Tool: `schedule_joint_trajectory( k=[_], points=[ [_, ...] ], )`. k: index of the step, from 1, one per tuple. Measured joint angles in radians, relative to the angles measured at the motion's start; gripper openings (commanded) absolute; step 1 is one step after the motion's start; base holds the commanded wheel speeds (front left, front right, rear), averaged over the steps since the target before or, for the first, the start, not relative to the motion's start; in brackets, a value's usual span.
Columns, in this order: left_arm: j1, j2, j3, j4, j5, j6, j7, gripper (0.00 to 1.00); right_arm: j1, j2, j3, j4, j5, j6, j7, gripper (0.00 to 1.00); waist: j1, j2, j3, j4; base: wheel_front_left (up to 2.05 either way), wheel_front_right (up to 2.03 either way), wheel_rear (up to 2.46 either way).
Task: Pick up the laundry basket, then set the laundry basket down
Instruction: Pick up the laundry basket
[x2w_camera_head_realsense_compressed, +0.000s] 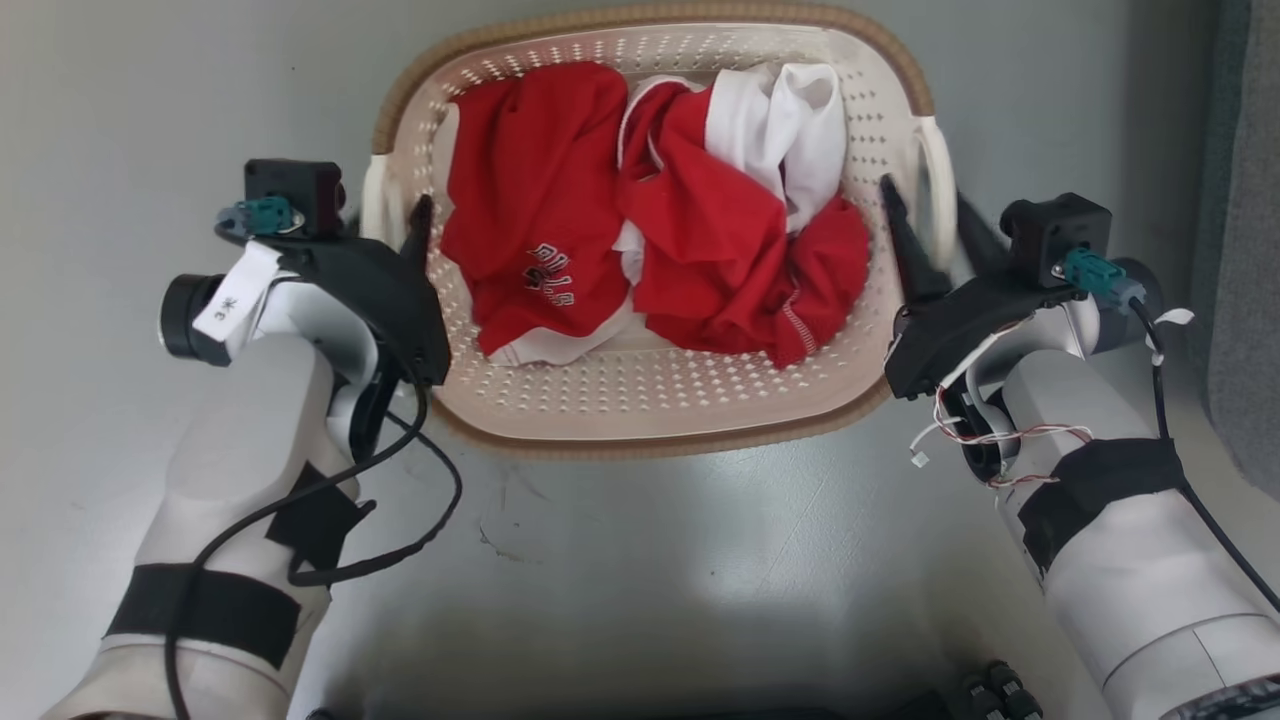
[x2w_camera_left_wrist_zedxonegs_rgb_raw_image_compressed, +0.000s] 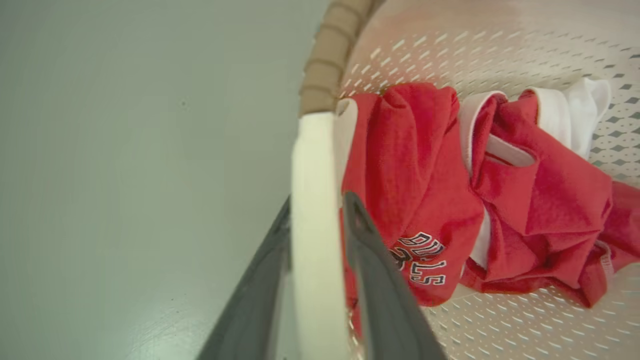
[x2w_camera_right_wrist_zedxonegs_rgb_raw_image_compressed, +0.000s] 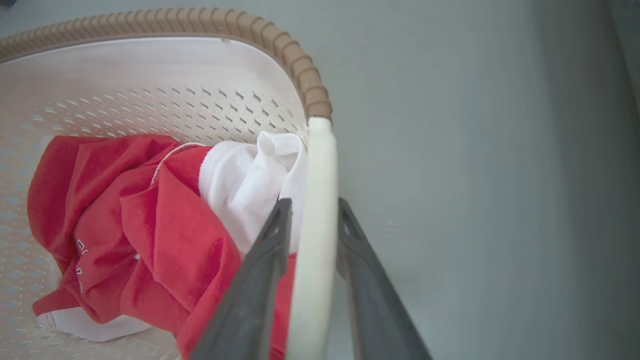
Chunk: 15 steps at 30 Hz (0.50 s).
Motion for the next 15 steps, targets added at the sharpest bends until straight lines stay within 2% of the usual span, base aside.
schedule_joint_trajectory(
  k=[15],
  points=[
    [-0.042,-0.021,0.000,0.085,-0.018,-0.020,-0.011,0.00,-0.043,0.010,0.013,0.076,0.009,0.021,-0.004,0.00,0.0000,-0.0001,-0.007,0.000,0.00,0.00,0.00]
  ],
)
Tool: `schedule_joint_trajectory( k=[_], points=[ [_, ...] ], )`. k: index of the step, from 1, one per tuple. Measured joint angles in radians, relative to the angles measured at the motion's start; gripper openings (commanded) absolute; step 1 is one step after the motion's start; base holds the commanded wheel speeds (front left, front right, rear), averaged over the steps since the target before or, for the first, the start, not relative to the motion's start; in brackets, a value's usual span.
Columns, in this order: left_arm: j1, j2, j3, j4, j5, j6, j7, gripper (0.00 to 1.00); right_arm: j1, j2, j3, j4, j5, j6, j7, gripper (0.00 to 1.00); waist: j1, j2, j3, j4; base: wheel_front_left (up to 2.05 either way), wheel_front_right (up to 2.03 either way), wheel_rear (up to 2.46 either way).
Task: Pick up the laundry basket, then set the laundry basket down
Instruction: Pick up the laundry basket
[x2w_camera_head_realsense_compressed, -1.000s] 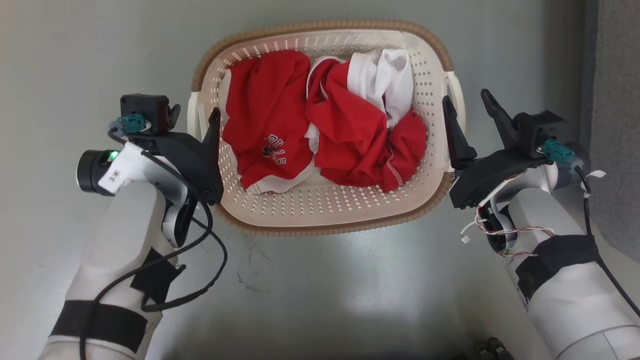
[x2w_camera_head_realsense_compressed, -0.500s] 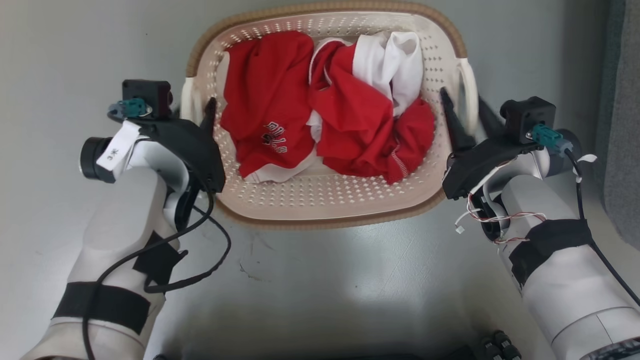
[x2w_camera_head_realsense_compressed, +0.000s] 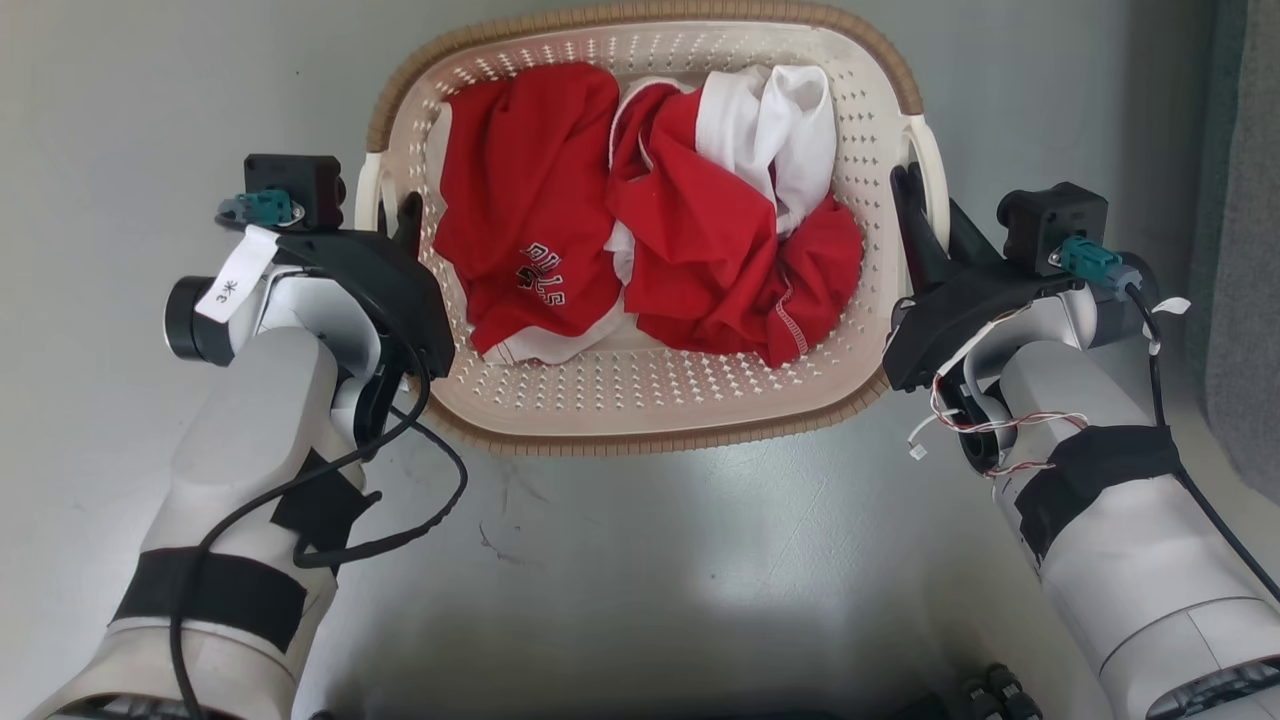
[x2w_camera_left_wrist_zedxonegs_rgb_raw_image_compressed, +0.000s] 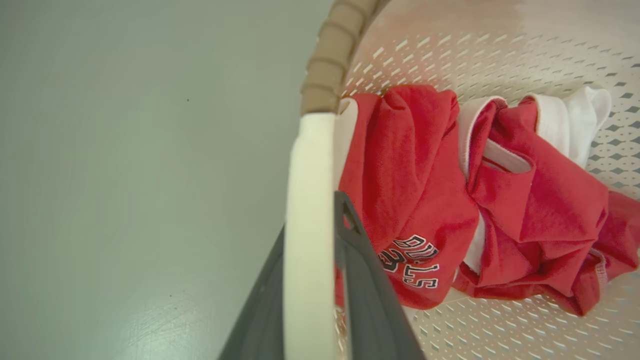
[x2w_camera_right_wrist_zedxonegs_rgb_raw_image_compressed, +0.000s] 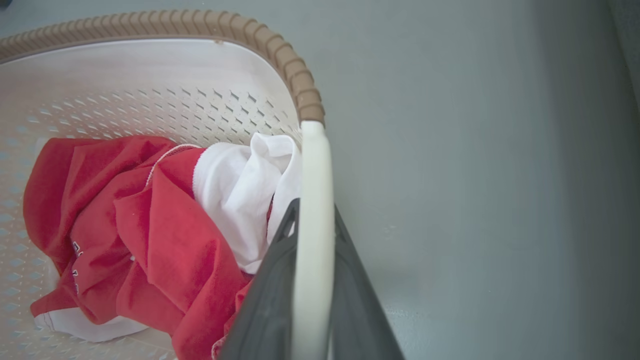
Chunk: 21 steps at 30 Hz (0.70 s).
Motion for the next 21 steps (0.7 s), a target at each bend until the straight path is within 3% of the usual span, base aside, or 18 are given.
schedule_joint_trajectory(
  k=[21],
  points=[
    [-0.019,-0.038,-0.014,0.121,-0.052,-0.024,0.037,0.00,-0.022,-0.009,0.044,0.128,0.016,0.022,0.024,0.00,0.0000,0.0000,-0.099,0.009,0.00,0.00,0.00]
  ],
)
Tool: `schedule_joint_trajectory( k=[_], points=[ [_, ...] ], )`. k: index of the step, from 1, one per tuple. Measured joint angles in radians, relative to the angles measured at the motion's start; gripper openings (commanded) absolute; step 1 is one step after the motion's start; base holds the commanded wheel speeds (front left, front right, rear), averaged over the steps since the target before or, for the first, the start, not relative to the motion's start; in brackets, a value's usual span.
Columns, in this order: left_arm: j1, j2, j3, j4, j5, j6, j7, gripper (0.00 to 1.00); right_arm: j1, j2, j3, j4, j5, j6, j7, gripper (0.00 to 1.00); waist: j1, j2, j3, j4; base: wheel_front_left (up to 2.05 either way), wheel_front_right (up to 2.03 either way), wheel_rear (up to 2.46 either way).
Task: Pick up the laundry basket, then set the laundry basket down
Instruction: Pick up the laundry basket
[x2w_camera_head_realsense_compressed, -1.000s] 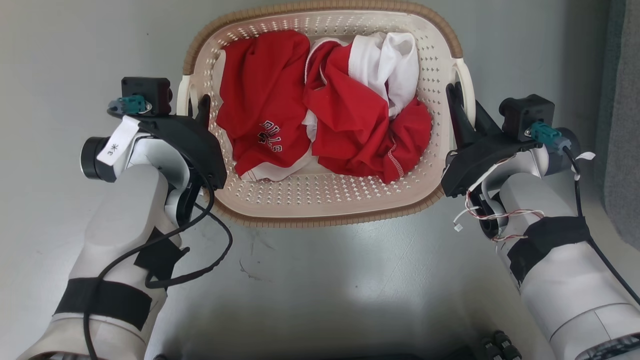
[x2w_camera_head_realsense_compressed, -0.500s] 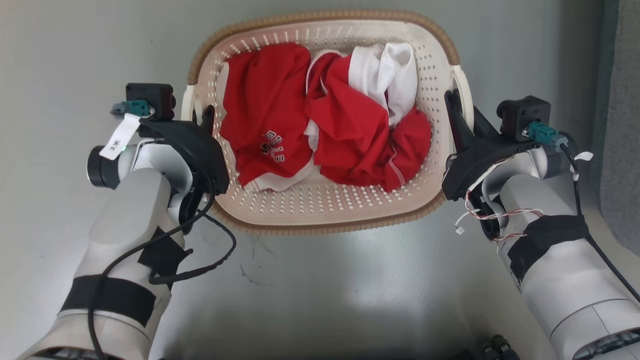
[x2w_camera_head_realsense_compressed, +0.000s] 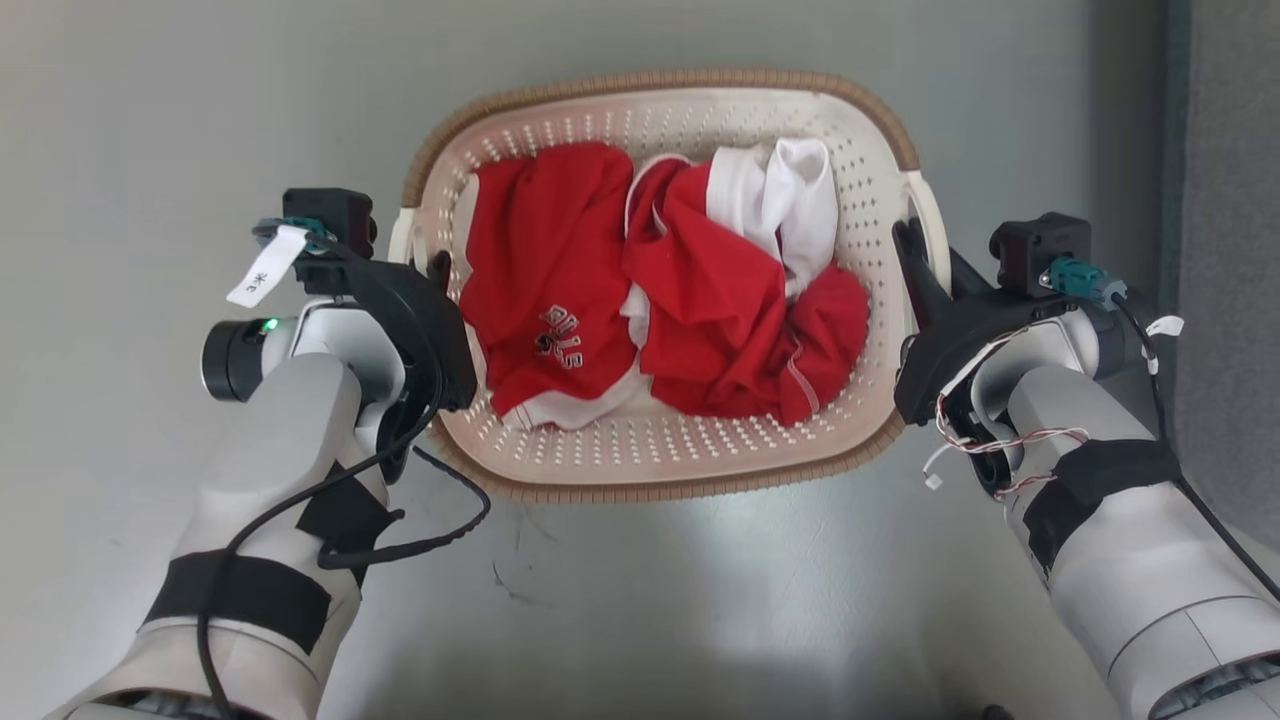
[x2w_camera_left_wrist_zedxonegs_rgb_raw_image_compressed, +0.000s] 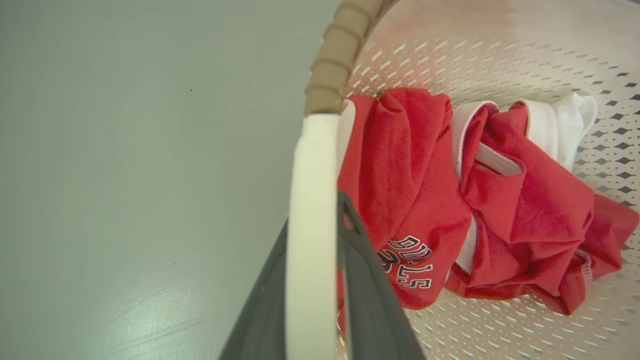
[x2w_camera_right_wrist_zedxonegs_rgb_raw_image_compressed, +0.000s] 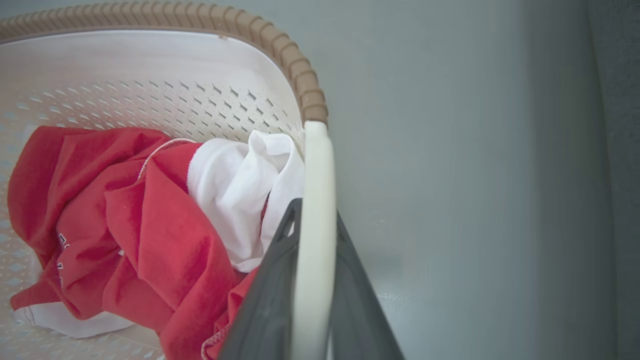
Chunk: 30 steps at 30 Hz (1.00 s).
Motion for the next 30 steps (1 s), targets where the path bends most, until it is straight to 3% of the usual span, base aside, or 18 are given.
schedule_joint_trajectory(
  k=[30],
  points=[
    [0.106,-0.017,-0.034,0.090,-0.144,-0.009,0.165,0.00,0.069,0.023,0.081,0.121,0.122,0.009,0.244,0.00,-0.0002,0.0000,-0.365,-0.004,0.00,0.00,0.00]
  ],
)
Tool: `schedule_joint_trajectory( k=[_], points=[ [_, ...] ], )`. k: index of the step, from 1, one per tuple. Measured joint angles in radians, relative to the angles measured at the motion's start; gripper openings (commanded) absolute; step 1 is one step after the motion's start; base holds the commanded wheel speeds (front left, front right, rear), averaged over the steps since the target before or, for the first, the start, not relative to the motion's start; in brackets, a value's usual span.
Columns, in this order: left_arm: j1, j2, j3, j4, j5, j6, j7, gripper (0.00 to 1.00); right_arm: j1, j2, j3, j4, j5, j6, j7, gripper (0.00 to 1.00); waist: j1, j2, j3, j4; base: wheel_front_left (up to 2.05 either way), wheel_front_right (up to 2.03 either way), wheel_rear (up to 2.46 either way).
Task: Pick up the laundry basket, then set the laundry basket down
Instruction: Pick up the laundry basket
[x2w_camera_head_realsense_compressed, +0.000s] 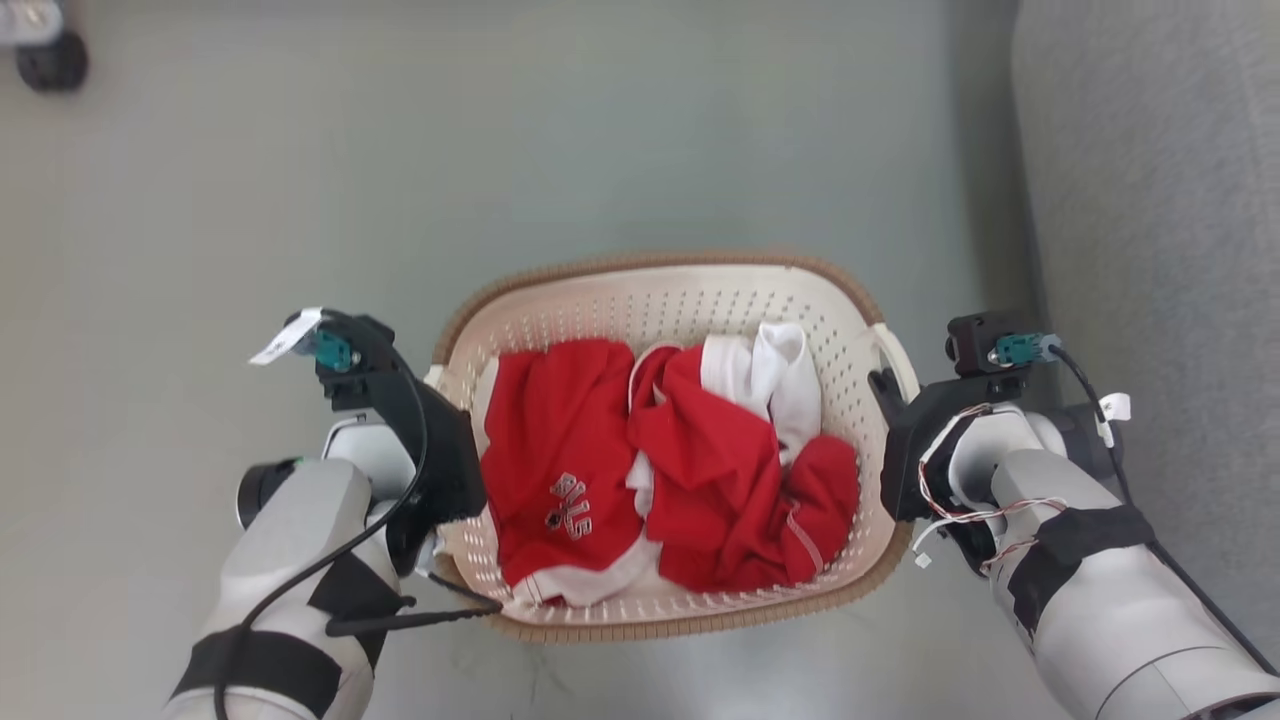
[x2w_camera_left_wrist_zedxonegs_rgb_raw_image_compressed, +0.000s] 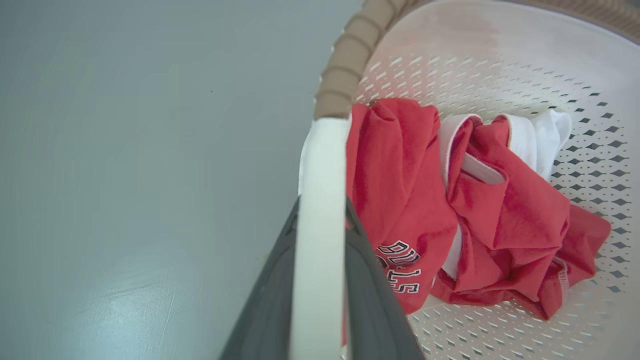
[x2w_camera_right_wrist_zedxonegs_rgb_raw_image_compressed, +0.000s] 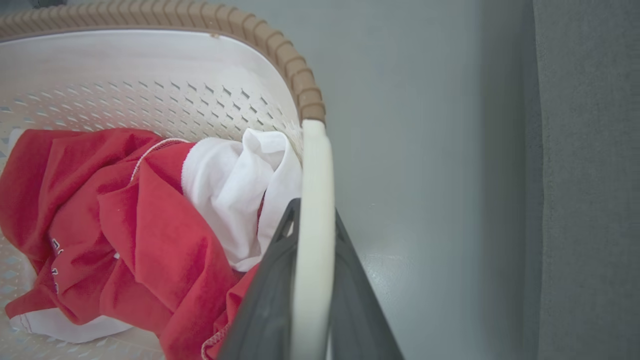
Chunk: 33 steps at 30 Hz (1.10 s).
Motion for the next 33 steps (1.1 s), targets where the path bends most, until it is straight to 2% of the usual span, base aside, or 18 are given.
schedule_joint_trajectory(
  k=[16,33],
  points=[
    [0.061,0.001,-0.017,0.015,-0.077,0.000,0.095,0.00,0.041,0.007,0.023,0.011,0.081,0.000,0.161,0.00,-0.0001,0.0001,-0.192,-0.014,0.00,0.00,0.00],
    [0.113,0.002,-0.038,0.026,-0.109,0.000,0.162,0.00,0.092,0.010,0.047,0.011,0.145,0.000,0.250,0.00,0.0000,0.0000,-0.369,-0.024,0.00,0.00,0.00]
  ],
)
